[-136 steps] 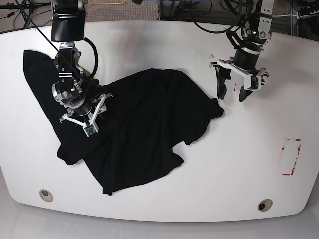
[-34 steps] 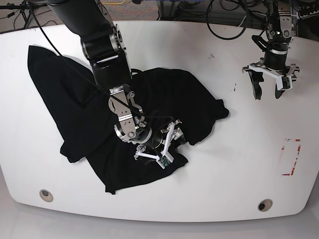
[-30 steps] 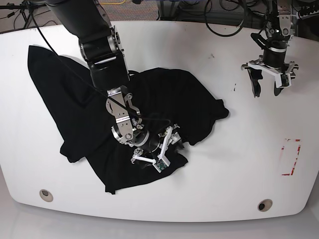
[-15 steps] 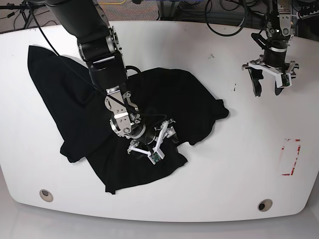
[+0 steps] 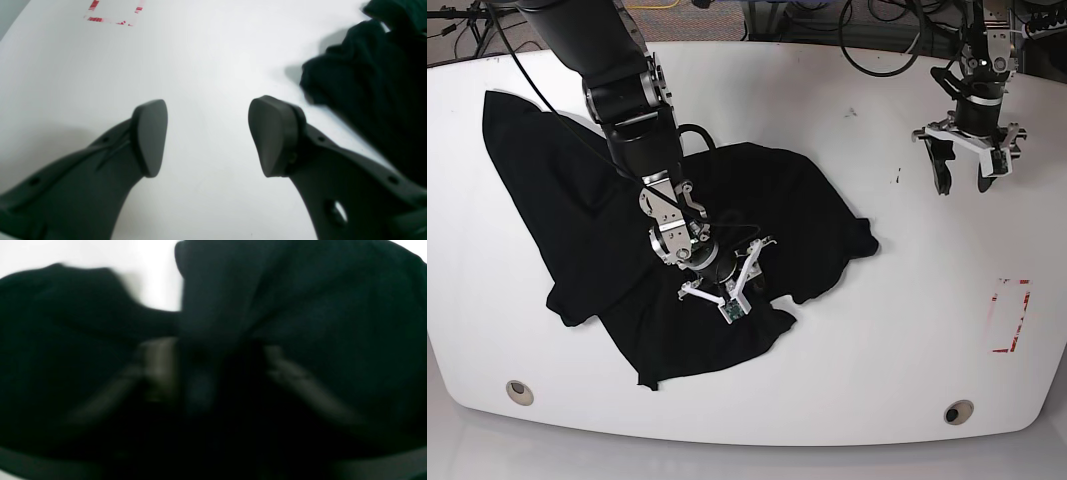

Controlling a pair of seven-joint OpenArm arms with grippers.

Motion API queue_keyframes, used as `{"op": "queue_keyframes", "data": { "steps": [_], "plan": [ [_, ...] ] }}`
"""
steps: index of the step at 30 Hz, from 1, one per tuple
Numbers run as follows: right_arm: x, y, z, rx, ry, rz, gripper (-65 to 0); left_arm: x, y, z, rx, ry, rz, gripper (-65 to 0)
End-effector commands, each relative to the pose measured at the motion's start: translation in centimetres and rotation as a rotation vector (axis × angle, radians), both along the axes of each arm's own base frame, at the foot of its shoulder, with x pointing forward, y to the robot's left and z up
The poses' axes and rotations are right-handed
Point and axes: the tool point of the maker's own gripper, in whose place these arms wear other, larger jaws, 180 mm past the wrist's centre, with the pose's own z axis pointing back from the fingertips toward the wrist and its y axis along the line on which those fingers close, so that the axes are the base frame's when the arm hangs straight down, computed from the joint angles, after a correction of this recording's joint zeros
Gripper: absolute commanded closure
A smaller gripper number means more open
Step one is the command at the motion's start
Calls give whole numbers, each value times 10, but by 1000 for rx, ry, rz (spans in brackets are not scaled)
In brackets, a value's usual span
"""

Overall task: Fold the T-shirt properly
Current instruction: 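Lower the right gripper into the shirt's middle and grasp fabric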

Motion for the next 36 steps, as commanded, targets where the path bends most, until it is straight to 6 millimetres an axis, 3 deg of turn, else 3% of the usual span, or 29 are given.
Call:
{"op": "queue_keyframes", "data": {
  "steps": [1, 2, 4, 8, 11, 16, 24, 29, 33, 36],
  "plan": [
    [18, 2, 24, 23, -64, -9, -92, 5, 1, 12, 12, -44, -6, -394],
    [19, 2, 25, 21, -65, -11, -40, 5, 1, 12, 12, -44, -6, -394],
    [18, 2, 24, 21, -65, -11, 0, 5, 1, 12, 12, -45, -6, -394],
    [20, 5, 33, 18, -80, -5, 0, 6, 1, 12, 11, -46, -5, -394],
    [9, 7, 40, 2, -83, 5, 0, 6, 1, 12, 11, -46, -5, -394],
    [4, 4, 89, -31, -180, 14, 0, 5, 1, 10, 10, -41, -5, -394],
    [-11, 0, 182, -90, -337, 15, 0, 2, -12, -9, -15, 7, -34, -394],
    [-11, -8, 229, -119, -435, 2, 0, 1, -26, -15, -34, 21, -62, -394],
    [-7, -18, 252, -158, -502, 7, 0, 0, -44, -21, -57, 35, -102, -394],
    [-5, -20, 281, -172, -580, 14, 0, 1, -51, -21, -65, 36, -119, -394]
  ]
}}
